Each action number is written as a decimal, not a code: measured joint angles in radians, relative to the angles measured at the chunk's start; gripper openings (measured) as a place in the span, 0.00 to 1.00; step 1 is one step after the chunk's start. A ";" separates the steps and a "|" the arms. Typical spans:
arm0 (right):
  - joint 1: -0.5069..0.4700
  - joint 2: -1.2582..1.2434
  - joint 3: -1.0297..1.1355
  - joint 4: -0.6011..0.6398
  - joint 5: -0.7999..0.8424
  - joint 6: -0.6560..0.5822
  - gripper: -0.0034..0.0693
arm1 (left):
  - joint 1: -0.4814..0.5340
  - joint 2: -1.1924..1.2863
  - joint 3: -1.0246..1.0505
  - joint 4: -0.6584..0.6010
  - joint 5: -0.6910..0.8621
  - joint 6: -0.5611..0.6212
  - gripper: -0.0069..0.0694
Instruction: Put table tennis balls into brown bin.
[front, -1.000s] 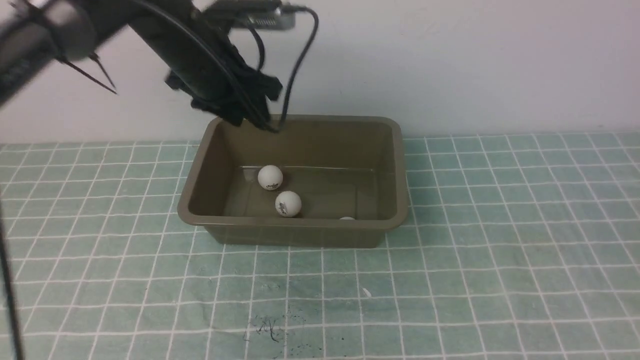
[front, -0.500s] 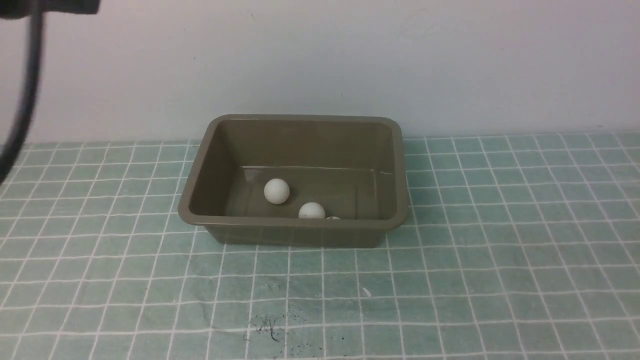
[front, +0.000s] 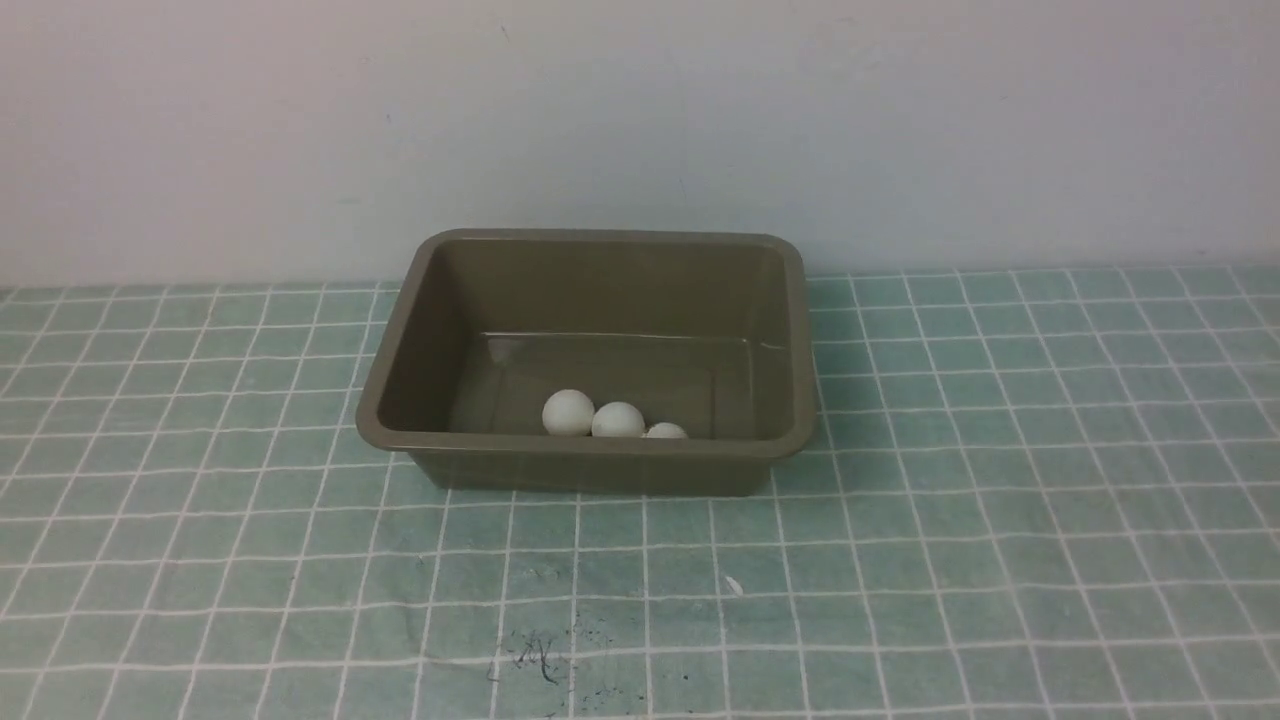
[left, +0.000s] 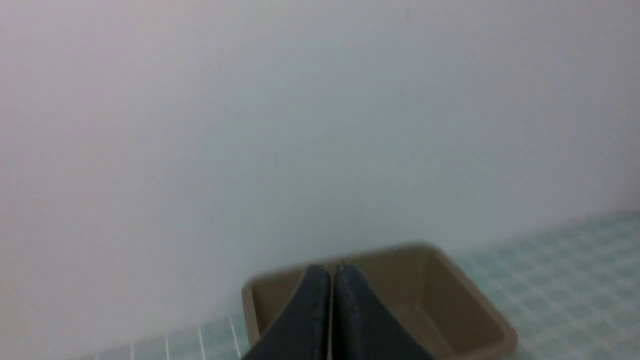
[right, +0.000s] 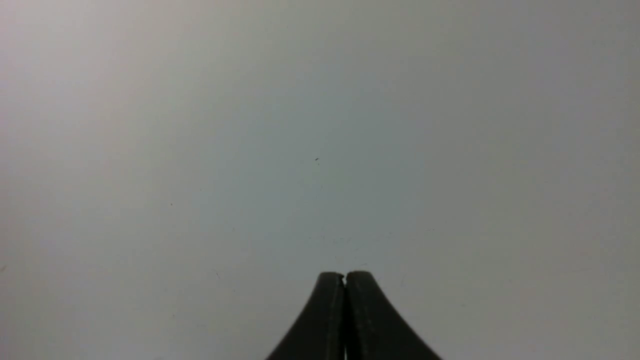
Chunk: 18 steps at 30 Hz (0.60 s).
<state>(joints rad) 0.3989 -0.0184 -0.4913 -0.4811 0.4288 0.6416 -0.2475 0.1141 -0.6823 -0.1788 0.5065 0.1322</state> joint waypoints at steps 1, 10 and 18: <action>0.000 -0.001 0.001 0.000 0.011 0.000 0.03 | 0.000 -0.088 0.051 -0.001 -0.087 0.000 0.08; -0.001 -0.002 0.002 0.000 0.009 0.000 0.03 | 0.000 0.023 0.100 0.006 -0.224 -0.043 0.08; -0.001 -0.002 0.002 0.000 0.009 0.000 0.03 | 0.001 0.150 0.152 0.054 -0.197 -0.044 0.08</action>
<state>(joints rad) 0.3980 -0.0202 -0.4893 -0.4814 0.4374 0.6416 -0.2462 0.2642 -0.5300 -0.1247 0.3093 0.0878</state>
